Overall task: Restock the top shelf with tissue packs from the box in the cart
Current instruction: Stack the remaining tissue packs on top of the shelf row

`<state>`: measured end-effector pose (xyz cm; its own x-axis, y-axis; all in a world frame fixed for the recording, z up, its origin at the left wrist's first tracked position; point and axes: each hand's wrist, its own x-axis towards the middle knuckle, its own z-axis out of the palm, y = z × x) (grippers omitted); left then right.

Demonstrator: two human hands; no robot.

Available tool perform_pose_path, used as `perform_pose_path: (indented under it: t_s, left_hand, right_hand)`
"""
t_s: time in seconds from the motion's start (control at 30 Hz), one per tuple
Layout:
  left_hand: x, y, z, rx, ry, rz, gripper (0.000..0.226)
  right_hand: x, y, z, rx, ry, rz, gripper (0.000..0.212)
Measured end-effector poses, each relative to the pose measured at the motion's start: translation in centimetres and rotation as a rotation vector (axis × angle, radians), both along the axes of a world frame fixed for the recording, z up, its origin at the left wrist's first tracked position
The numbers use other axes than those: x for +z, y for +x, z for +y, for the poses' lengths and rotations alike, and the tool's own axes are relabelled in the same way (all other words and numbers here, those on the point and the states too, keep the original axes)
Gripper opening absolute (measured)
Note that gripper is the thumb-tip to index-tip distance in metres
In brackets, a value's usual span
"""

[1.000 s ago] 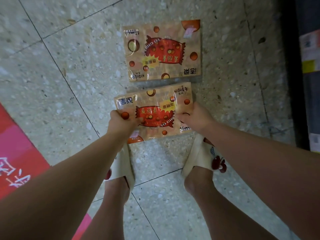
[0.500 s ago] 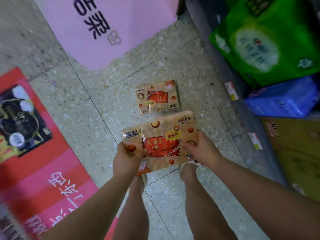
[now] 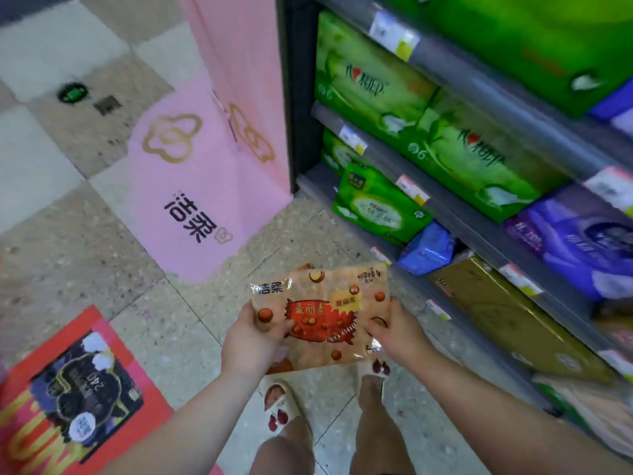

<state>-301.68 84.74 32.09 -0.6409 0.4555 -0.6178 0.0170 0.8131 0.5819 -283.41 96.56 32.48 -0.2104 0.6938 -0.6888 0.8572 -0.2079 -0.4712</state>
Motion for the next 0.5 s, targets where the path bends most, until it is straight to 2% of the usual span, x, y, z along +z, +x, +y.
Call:
perform_pose_path:
  t_s: [0.2, 0.37, 0.5]
  left_hand:
    - [8.1, 1.9, 1.7, -0.158, 0.131, 0.032, 0.03]
    - [12.1, 5.6, 2.2, -0.282, 0.26, 0.048, 0.029]
    - [14.1, 9.5, 1.8, -0.356, 0.297, 0.051, 0.038]
  right_hand:
    - [7.0, 3.3, -2.0, -0.178, 0.086, 0.016, 0.045]
    - [12.1, 7.8, -3.8, -0.305, 0.19, 0.014, 0.028]
    - [15.3, 12.7, -6.0, -0.377, 0.255, -0.013, 0.04]
